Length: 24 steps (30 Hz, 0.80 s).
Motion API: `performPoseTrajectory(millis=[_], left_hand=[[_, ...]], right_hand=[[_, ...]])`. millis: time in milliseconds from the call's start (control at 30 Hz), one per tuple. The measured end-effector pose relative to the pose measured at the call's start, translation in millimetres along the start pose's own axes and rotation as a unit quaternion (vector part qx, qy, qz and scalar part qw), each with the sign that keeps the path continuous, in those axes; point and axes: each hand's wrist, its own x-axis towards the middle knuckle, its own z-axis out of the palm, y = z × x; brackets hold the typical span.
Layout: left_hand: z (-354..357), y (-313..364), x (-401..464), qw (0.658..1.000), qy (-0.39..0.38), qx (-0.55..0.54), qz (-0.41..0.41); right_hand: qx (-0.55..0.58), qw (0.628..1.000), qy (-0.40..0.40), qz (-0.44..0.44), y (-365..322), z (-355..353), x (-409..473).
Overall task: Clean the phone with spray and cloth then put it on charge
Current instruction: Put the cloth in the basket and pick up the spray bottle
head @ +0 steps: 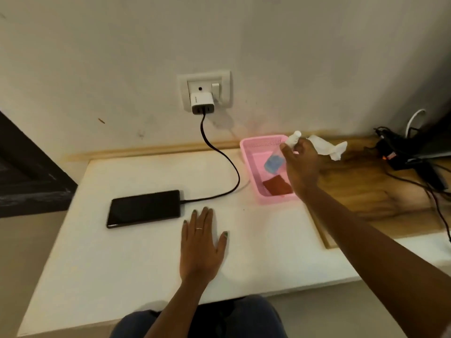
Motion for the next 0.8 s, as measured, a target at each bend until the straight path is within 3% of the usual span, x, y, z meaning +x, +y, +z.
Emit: performPoseTrajectory(millis=[300, 667, 800], left_hand=[[4, -1, 0, 1.000, 0.005, -0.023, -0.009], [0, 1, -1, 0.999, 0.006, -0.030, -0.012], [0, 1, -1, 0.999, 0.009, -0.029, -0.013]], right_hand=[[-0.070, 0.997, -0.008, -0.010, 23, 41, 37], [-0.100, 0.987, -0.123, -0.005, 35, 48, 38], [-0.099, 0.987, -0.129, 0.004, 36, 49, 37]])
